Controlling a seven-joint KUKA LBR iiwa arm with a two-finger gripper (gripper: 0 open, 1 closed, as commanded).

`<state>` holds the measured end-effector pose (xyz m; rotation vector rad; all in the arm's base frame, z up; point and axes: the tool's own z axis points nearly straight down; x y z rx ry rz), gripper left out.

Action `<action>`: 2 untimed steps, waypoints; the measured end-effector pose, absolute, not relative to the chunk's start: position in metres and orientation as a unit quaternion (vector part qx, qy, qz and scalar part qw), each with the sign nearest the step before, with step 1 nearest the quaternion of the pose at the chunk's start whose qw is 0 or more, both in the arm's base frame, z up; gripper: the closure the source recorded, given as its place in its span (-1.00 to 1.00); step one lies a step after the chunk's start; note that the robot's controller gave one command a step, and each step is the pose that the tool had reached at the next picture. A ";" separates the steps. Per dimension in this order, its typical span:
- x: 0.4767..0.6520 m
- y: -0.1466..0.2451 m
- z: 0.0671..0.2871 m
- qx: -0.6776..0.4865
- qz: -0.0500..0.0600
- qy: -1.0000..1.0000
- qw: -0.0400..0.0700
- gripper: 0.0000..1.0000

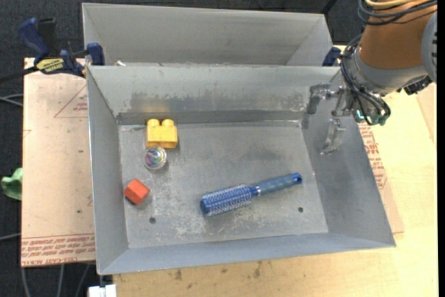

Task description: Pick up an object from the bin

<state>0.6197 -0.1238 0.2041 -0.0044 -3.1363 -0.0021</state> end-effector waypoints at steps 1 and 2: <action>0.570 -0.081 0.077 0.098 -0.002 -0.995 0.003 -1.00; 0.572 -0.082 0.081 0.099 0.000 -0.995 -0.001 1.00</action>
Offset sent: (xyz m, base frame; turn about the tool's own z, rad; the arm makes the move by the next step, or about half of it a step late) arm -0.0478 0.0407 -0.1230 -0.2001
